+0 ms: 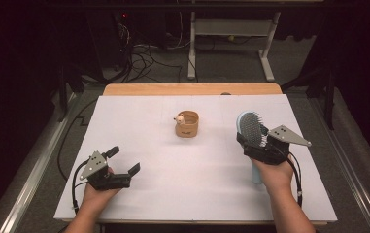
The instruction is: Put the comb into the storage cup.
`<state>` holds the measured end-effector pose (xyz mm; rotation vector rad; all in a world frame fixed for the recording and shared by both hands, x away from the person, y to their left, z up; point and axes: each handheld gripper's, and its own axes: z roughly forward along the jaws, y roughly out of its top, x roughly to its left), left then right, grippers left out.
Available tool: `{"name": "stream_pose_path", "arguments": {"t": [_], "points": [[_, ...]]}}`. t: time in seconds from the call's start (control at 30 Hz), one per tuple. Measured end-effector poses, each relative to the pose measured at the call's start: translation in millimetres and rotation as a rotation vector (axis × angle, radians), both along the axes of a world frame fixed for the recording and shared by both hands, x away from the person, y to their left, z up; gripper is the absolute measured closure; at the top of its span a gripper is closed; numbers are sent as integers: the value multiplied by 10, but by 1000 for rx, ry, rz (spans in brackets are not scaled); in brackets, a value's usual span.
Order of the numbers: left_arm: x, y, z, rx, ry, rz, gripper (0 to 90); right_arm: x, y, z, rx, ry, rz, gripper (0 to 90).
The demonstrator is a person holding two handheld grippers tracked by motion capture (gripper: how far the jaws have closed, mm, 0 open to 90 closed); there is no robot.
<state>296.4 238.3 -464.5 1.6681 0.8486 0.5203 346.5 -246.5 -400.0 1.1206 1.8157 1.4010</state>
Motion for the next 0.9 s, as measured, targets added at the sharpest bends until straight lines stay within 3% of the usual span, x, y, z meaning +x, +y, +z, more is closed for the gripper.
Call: {"name": "stream_pose_path", "arguments": {"t": [0.53, 0.9], "points": [[-14, -48, 28, 7, 4, -15, 1, -112, 82, -17, 1, -61, 20, 212], [-30, -105, 86, 6, -19, -35, 1, -125, 309, 42, -6, -95, 72, 211]]}}
